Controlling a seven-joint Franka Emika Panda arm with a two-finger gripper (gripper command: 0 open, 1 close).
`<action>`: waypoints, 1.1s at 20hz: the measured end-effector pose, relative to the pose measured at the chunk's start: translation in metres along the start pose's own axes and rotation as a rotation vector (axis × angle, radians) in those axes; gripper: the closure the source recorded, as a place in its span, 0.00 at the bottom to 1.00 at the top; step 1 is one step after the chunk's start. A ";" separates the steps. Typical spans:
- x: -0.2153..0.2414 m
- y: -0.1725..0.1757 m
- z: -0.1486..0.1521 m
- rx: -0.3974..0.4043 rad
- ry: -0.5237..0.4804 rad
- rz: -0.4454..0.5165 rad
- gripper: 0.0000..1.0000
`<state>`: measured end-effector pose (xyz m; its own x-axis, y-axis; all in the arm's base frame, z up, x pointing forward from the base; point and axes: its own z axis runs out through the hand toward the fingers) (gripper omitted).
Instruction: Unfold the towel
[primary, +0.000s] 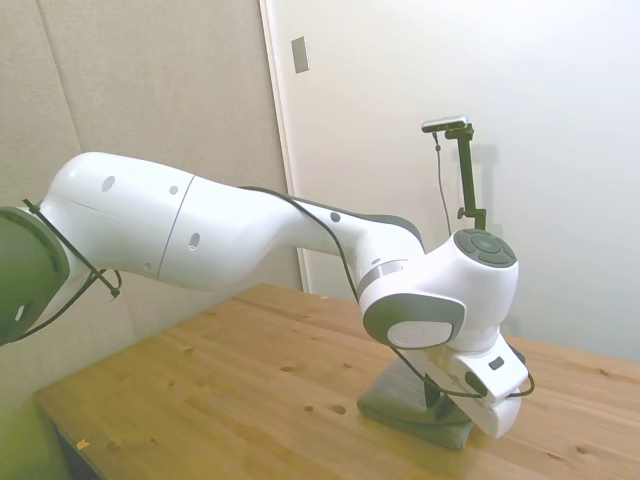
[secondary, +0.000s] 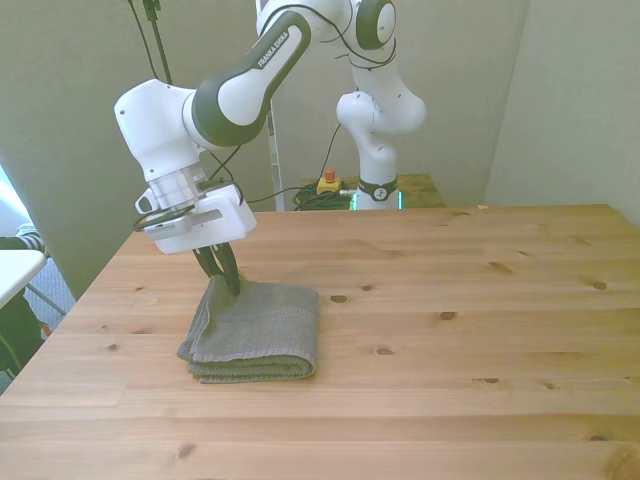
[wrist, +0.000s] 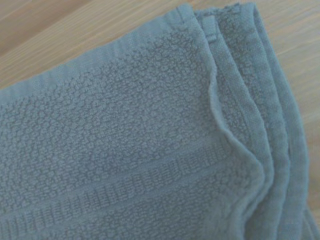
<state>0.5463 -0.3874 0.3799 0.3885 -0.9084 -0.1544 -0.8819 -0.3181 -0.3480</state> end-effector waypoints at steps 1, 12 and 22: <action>0.000 -0.001 -0.001 0.001 0.001 -0.001 1.00; -0.052 -0.065 -0.019 0.034 -0.004 -0.126 1.00; -0.191 -0.144 0.020 0.013 -0.139 -0.437 1.00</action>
<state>0.6040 -0.1623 0.4407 0.7562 -0.6446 -0.1125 -0.6242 -0.6591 -0.4194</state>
